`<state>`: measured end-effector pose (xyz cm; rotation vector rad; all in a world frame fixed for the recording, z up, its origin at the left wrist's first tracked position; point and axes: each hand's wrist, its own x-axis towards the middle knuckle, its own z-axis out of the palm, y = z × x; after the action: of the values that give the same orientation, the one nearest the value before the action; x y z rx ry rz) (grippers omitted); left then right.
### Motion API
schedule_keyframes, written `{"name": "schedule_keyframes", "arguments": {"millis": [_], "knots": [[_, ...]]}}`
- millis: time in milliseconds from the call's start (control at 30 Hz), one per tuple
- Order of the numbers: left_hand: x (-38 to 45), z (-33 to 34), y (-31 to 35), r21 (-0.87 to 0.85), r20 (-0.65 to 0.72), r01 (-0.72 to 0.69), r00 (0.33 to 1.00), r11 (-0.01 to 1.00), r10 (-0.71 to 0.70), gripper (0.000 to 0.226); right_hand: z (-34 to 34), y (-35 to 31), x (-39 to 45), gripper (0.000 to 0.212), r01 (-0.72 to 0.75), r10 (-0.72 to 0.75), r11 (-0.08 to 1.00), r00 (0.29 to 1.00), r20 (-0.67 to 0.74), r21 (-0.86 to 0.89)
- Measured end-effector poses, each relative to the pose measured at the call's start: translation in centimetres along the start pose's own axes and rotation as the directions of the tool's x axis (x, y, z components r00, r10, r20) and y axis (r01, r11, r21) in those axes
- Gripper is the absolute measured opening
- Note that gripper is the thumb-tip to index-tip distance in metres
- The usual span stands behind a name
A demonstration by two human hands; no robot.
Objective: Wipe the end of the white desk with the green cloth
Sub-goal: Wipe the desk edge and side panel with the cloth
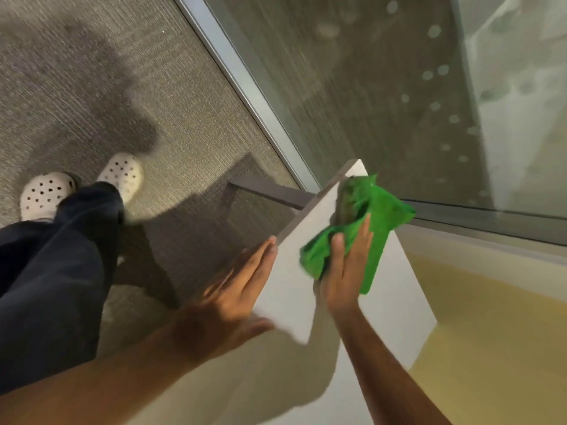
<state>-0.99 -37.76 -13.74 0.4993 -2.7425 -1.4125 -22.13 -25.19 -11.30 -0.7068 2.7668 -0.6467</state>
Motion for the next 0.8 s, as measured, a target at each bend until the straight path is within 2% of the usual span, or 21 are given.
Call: {"name": "schedule_keyframes", "arguments": {"millis": [33, 100, 133, 233, 300, 333, 367, 400, 433, 533, 600, 667, 800], "knots": [[0.2, -0.1, -0.1, -0.007, 0.022, 0.014, 1.0, 1.0, -0.014, 0.12, -0.2, 0.3, -1.5, 0.058, 0.168, -0.158, 0.983, 0.98, 0.12, -0.077], [0.7, -0.2, -0.4, -0.029, 0.087, 0.06, 0.995, 0.998, -0.057, 0.131, -0.8, 1.1, -2.4, 0.058, 0.511, -0.426, 0.844, 0.823, 0.376, -0.163], [0.9, -0.2, -0.3, -0.049, 0.109, 0.073, 0.992, 0.996, -0.067, 0.134, -1.2, 1.1, -1.7, 0.059, 0.623, -0.505, 0.765, 0.739, 0.446, -0.165], [1.1, -0.4, -0.2, -0.094, 0.152, 0.071, 0.987, 0.993, -0.056, 0.134, -1.1, 0.1, 2.4, 0.059, 0.803, -0.62, 0.572, 0.559, 0.551, -0.17], [1.0, -0.5, -0.3, -0.124, 0.135, 0.061, 0.99, 0.99, -0.044, 0.132, -0.7, -0.8, 5.6, 0.056, 0.887, -0.688, 0.44, 0.435, 0.58, -0.144], [0.9, -0.6, -0.3, -0.132, 0.122, 0.043, 0.992, 0.99, -0.027, 0.131, -0.7, -1.1, 7.3, 0.056, 0.913, -0.706, 0.383, 0.387, 0.593, -0.14], [0.9, -0.7, -0.4, -0.135, 0.111, 0.022, 0.994, 0.991, -0.007, 0.13, -0.8, -1.3, 9.0, 0.059, 0.924, -0.709, 0.349, 0.368, 0.601, -0.153], [0.8, -0.6, -0.4, -0.136, 0.104, 0.008, 0.995, 0.991, 0.006, 0.131, -1.0, -1.4, 10.8, 0.061, 0.917, -0.705, 0.352, 0.39, 0.592, -0.186], [0.8, -0.5, -0.4, -0.135, 0.104, 0.005, 0.995, 0.991, 0.009, 0.132, -1.4, -1.5, 12.4, 0.063, 0.889, -0.691, 0.392, 0.453, 0.562, -0.235], [0.9, -0.3, -0.4, -0.13, 0.133, 0.032, 0.991, 0.991, -0.014, 0.135, -2.6, -1.5, 16.0, 0.06, 0.695, -0.555, 0.63, 0.715, 0.426, -0.346], [0.9, -0.2, -0.4, -0.139, 0.145, 0.048, 0.989, 0.989, -0.028, 0.135, -2.6, -1.8, 15.9, 0.053, 0.619, -0.5, 0.703, 0.781, 0.374, -0.351], [0.9, -0.2, -0.5, -0.151, 0.158, 0.049, 0.987, 0.987, -0.025, 0.133, -2.0, -2.1, 13.9, 0.052, 0.645, -0.518, 0.678, 0.759, 0.393, -0.352], [1.0, -0.7, -0.6, -0.186, 0.208, 0.057, 0.978, 0.981, -0.017, 0.13, -1.1, -2.4, 8.8, 0.067, 0.811, -0.6, 0.52, 0.571, 0.561, -0.269]]}}
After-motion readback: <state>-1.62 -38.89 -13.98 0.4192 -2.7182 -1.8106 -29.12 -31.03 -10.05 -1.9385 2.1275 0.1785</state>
